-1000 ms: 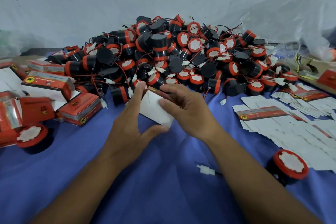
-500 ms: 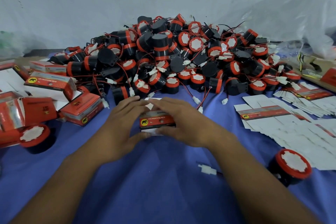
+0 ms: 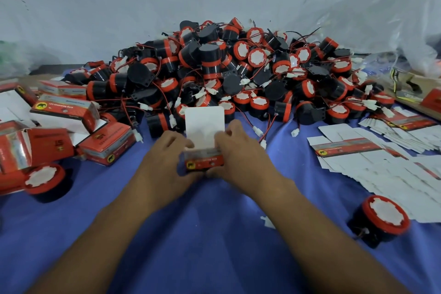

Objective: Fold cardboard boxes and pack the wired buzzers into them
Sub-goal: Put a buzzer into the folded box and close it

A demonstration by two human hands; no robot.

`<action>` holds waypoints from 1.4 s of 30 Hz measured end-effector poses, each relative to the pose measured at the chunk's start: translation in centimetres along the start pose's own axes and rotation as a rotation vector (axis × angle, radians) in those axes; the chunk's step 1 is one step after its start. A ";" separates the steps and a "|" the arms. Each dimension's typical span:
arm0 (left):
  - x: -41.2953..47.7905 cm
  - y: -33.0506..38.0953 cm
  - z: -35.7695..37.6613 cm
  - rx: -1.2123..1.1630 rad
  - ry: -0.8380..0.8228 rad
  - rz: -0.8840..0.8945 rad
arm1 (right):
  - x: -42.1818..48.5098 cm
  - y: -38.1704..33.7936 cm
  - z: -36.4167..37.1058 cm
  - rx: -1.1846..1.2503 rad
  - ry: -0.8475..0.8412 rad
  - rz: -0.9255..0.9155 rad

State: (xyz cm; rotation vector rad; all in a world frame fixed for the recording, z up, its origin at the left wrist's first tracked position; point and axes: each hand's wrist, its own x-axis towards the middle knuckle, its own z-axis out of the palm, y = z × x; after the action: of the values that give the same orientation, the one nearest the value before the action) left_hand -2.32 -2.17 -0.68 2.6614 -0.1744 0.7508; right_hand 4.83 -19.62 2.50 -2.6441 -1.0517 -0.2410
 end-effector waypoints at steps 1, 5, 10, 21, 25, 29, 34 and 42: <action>-0.2 0.1 0.0 -0.101 -0.010 -0.044 | 0.0 0.0 0.1 -0.006 -0.035 0.005; -0.1 -0.5 0.1 -0.372 0.080 -0.301 | 0.0 1.1 0.0 0.046 -0.102 -0.015; 1.2 -3.6 -0.7 -0.423 0.400 -0.516 | -0.1 2.1 0.1 0.113 -0.072 -0.098; 6.5 -7.7 -0.8 0.071 -0.169 -0.352 | -0.2 2.2 -0.3 0.296 -0.001 -0.069; 5.9 -7.2 -1.7 0.098 0.106 -0.449 | -0.1 2.2 -0.4 0.308 0.055 -0.030; 4.9 -5.1 -4.1 -0.068 0.601 -0.446 | -0.1 1.7 -0.5 0.335 0.282 -0.022; 2.1 1.6 -3.7 -0.140 0.651 -0.190 | -0.2 0.4 -1.6 0.648 0.405 -0.104; 0.4 3.5 -1.4 -0.091 0.458 0.095 | -0.5 -0.5 -2.0 0.790 0.337 -0.171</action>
State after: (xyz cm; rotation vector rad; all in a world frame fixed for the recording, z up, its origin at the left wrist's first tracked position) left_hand -3.43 -4.88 1.78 2.3356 -0.2066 1.3224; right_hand 4.05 -20.25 4.30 -1.7452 -0.9895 -0.2329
